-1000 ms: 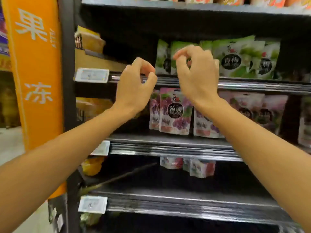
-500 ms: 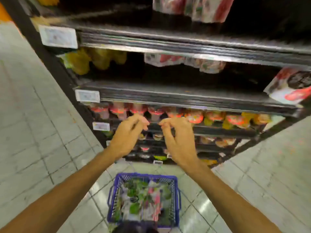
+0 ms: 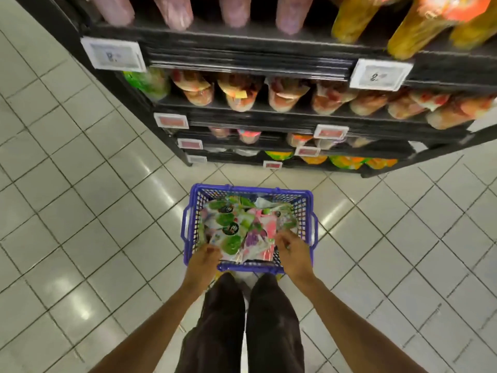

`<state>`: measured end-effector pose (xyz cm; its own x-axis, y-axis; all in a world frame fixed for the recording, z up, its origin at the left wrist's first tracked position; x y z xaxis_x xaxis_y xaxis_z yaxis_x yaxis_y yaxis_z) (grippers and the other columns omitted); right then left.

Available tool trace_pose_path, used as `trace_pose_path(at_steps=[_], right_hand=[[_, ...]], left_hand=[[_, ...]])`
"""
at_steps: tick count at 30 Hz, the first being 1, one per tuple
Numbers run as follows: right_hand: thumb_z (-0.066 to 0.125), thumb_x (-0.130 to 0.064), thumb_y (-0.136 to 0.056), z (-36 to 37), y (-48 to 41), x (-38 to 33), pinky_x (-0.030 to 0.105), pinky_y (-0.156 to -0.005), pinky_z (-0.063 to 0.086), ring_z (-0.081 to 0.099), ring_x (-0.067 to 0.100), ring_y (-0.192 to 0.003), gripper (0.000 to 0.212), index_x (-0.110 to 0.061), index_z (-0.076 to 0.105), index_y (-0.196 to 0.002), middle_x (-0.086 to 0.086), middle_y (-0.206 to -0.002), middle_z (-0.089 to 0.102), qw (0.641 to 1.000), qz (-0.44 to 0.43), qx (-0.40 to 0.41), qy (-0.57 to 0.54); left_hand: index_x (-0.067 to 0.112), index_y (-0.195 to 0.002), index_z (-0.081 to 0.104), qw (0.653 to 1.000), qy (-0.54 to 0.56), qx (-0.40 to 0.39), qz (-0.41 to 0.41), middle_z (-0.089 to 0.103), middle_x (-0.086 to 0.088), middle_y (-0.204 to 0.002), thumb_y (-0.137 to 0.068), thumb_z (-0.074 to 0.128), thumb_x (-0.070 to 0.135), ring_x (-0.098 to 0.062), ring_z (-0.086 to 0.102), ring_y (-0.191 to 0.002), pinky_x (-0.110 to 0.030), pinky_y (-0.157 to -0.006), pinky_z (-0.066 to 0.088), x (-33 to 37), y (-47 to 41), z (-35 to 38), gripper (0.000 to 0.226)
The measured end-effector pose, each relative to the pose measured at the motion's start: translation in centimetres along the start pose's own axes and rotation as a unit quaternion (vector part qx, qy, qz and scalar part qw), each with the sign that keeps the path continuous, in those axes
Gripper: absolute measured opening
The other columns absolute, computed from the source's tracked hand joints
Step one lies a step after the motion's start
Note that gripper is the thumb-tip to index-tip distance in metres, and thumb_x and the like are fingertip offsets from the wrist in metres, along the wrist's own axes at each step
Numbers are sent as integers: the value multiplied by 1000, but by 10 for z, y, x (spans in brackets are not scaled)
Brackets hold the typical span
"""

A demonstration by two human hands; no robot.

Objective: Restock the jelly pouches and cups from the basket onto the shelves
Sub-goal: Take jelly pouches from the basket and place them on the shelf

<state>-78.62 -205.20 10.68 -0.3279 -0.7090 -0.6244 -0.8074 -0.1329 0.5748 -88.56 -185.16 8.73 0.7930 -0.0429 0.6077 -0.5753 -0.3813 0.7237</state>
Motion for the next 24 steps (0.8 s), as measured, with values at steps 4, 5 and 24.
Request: trace_pose_path(at_steps=[4, 5, 24], right_hand=[[54, 1, -93, 48, -30, 60, 35, -77, 47, 66, 31, -88, 14, 3, 68, -95, 19, -94, 70, 997, 60, -33, 37], [53, 1, -93, 60, -37, 73, 32, -76, 45, 65, 29, -88, 16, 1, 68, -92, 17, -93, 69, 995, 73, -43, 44], [81, -42, -76, 248, -173, 143, 40, -96, 52, 62, 29, -115, 63, -8, 59, -124, 12, -126, 64, 955, 248, -161, -38]], left_hand=[[22, -93, 61, 993, 36, 3, -110, 63, 6, -89, -98, 55, 26, -15, 59, -83, -24, -70, 46, -69, -40, 10, 9], [23, -90, 60, 991, 36, 8, -127, 62, 4, -88, -98, 54, 26, -18, 59, -84, -28, -71, 47, -83, -49, 13, 11], [6, -124, 49, 966, -174, 141, -126, 59, -16, -120, -92, 59, 20, -37, 61, -106, -48, -82, 53, -183, -201, 57, 36]])
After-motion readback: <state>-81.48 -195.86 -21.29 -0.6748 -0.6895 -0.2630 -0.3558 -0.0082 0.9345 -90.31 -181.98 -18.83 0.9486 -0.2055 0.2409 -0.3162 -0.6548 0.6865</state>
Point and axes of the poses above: each hand's wrist, its own y-axis away from the middle knuckle, its own z-axis out of the palm, x = y × z, the point moved 2 cm from there along -y, towards the middle knuckle
